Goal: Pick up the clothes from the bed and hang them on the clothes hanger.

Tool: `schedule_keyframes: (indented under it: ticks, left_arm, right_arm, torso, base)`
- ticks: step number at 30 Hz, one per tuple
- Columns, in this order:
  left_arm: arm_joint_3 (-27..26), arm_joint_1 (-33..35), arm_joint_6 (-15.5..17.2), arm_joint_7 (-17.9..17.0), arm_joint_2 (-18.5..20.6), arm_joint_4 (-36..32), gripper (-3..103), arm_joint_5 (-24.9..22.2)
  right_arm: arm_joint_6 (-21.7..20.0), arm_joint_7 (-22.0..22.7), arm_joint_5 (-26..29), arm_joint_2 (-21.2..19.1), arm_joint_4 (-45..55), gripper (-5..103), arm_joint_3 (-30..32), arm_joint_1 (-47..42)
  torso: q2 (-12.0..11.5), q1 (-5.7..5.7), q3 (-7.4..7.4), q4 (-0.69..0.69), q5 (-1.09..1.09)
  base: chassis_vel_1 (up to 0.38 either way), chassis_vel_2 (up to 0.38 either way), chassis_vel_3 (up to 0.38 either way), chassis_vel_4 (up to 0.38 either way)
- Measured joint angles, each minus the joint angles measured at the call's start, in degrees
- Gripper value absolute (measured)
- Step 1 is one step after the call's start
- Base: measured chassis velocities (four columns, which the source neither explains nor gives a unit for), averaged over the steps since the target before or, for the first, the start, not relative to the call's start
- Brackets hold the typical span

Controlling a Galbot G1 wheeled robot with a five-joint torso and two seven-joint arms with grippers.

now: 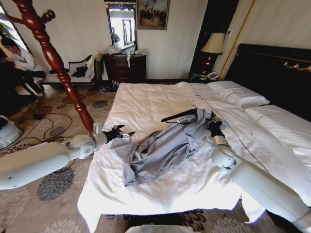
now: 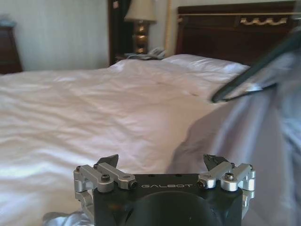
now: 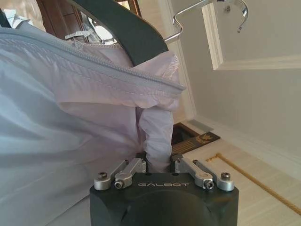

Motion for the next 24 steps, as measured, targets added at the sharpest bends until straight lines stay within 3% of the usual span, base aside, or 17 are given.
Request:
schedule_keyframes:
  ticks: [3, 4, 6, 7, 9, 10, 12, 13, 14, 15, 19, 20, 22, 24]
  left_arm:
    - [-0.12, 0.00, 0.90, 1.08, 3.30, 4.20, 100, -3.28]
    - [-0.58, 0.01, 1.94, 4.06, 7.33, 9.64, 100, -6.63]
    - [-0.77, 0.00, 1.68, 10.05, 11.37, 16.05, 100, -7.88]
    - [-0.76, 0.00, 1.54, 17.02, 14.52, 21.54, 100, -8.09]
    - [-0.74, 0.00, 1.54, 18.83, 15.22, 22.83, 100, -8.08]
    - [-0.37, 0.00, 1.17, 27.28, 19.23, 29.79, 100, -7.33]
    - [-0.03, 0.11, -0.29, 36.01, 24.13, 37.27, 100, -5.97]
    - [0.00, 0.15, -0.29, 38.31, 25.49, 39.33, 100, -5.68]
    - [0.00, 0.15, -0.29, 38.31, 25.49, 39.33, 100, -5.68]
    - [0.00, 0.23, -0.28, 43.17, 28.95, 44.72, 100, -4.68]
    - [-0.31, 0.35, 0.74, 47.12, 37.49, 55.45, 100, -3.46]
    - [-0.31, 0.35, 0.74, 47.12, 37.49, 55.45, 100, -3.46]
    - [-0.91, 0.39, 1.48, 48.30, 44.92, 63.82, 100, -3.46]
    - [-1.68, 0.39, 2.61, 47.74, 48.62, 69.36, 100, -3.56]
  right_arm:
    - [0.60, 0.01, -0.53, -0.27, 0.15, 20, -0.01, -0.02]
    - [0.98, 0.03, -0.94, -0.55, 0.51, 20, -0.01, 0.04]
    - [1.20, 0.04, -1.21, -0.94, 0.84, 20, -0.03, 0.40]
    - [1.41, 0.05, -1.52, -1.27, 1.16, 20, -0.12, 0.79]
    - [1.47, 0.05, -1.61, -1.39, 1.25, 20, -0.14, 0.90]
    - [1.77, 0.05, -1.96, -1.62, 1.46, 20, -0.17, 1.39]
    - [2.35, 0.10, -2.39, -1.75, 1.69, 20, -0.09, 1.83]
    - [2.55, 0.14, -2.51, -1.79, 1.72, 20, -0.02, 1.92]
    - [2.55, 0.14, -2.51, -1.79, 1.72, 20, -0.02, 1.92]
    - [3.05, 0.22, -2.73, -1.93, 1.77, 20, 0.12, 2.08]
    - [3.88, 0.23, -3.52, -1.91, 2.35, 20, 0.10, 2.15]
    - [3.88, 0.23, -3.52, -1.91, 2.35, 20, 0.10, 2.15]
    - [4.02, 0.13, -3.81, -1.27, 3.05, 20, 0.05, 2.06]
    - [4.08, 0.02, -3.90, -0.95, 3.27, 20, 0.04, 2.02]
  torso:
    - [0.00, 0.00, 0.00, -0.01, -0.01]
    - [0.00, 0.01, 0.01, -0.02, 0.00]
    - [0.00, 0.01, 0.00, -0.03, 0.02]
    - [0.00, 0.01, 0.00, -0.05, -0.02]
    - [0.00, 0.02, 0.00, -0.05, -0.02]
    - [0.00, 0.02, 0.01, -0.01, 0.00]
    - [0.00, 0.02, 0.01, 0.02, 0.00]
    - [0.00, 0.02, 0.01, 0.01, 0.00]
    - [0.00, 0.02, 0.01, 0.01, 0.00]
    - [0.00, 0.02, 0.01, -0.02, 0.00]
    - [-0.01, 0.02, 0.01, 0.00, 0.01]
    - [-0.01, 0.02, 0.01, 0.00, 0.01]
    - [0.00, 0.02, 0.01, -0.04, 0.00]
    - [-0.01, 0.01, 0.00, -0.09, 0.03]
  base:
    - [0.000, 0.000, 0.000, 0.000]
    - [0.000, 0.000, 0.000, 0.000]
    - [0.000, 0.000, 0.000, 0.000]
    - [0.000, 0.000, 0.000, 0.000]
    - [0.000, 0.000, 0.000, 0.000]
    - [0.000, 0.000, 0.000, 0.000]
    - [0.000, 0.000, 0.000, 0.000]
    - [0.000, 0.000, 0.000, 0.000]
    - [0.000, 0.000, 0.000, 0.000]
    - [0.000, 0.000, 0.000, 0.000]
    - [0.000, 0.000, 0.000, 0.000]
    - [0.000, 0.000, 0.000, 0.000]
    - [0.000, 0.000, 0.000, 0.000]
    - [0.000, 0.000, 0.000, 0.000]
